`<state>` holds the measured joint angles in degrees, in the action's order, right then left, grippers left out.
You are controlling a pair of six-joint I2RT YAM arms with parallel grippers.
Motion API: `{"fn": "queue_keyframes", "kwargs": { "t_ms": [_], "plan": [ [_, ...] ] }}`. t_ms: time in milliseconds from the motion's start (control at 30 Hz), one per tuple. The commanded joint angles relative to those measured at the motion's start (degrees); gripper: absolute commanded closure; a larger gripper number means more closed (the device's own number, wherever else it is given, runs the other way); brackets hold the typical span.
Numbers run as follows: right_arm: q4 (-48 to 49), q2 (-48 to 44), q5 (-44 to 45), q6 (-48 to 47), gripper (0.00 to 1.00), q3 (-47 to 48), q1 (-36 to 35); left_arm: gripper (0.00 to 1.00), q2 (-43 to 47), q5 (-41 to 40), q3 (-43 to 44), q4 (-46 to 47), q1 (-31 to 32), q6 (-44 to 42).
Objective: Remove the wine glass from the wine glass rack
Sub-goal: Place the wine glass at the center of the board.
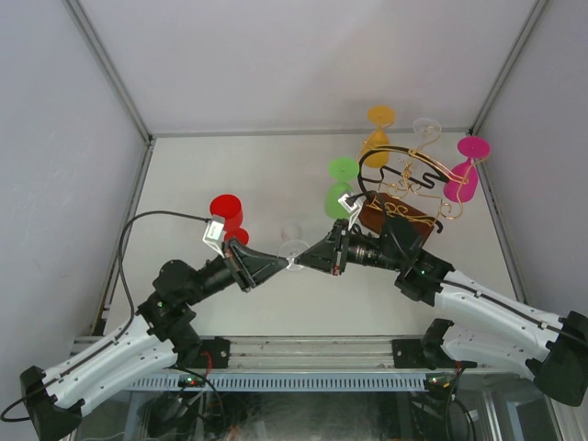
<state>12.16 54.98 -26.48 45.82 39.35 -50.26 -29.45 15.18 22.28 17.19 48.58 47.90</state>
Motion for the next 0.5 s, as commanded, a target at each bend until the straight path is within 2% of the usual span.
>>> {"fn": "queue_keyframes", "kwargs": {
  "t_ms": [0,133,167,300,467],
  "plan": [
    [4.2,-1.6,-2.0,-3.3,1.0,0.7,-0.8,0.89,0.8,0.1,-0.8,2.3,0.3,-1.6],
    [1.2,-3.9,0.5,-10.6,1.0,0.6,-2.9,0.29,1.7,-2.9,1.8,-6.2,0.3,-3.7],
    [-0.1,-4.7,1.9,-13.0,1.0,0.5,-3.4,0.22,2.3,-4.0,2.6,-8.3,0.3,-4.3],
    [-4.1,-8.0,6.9,-22.3,1.0,-1.6,-4.5,0.02,5.7,-7.3,4.8,-15.1,0.3,-6.2],
    [-7.4,-12.2,9.8,-37.6,1.0,-6.3,-6.7,0.0,8.9,-12.7,8.0,-23.1,0.3,-7.1]
  ]
}}
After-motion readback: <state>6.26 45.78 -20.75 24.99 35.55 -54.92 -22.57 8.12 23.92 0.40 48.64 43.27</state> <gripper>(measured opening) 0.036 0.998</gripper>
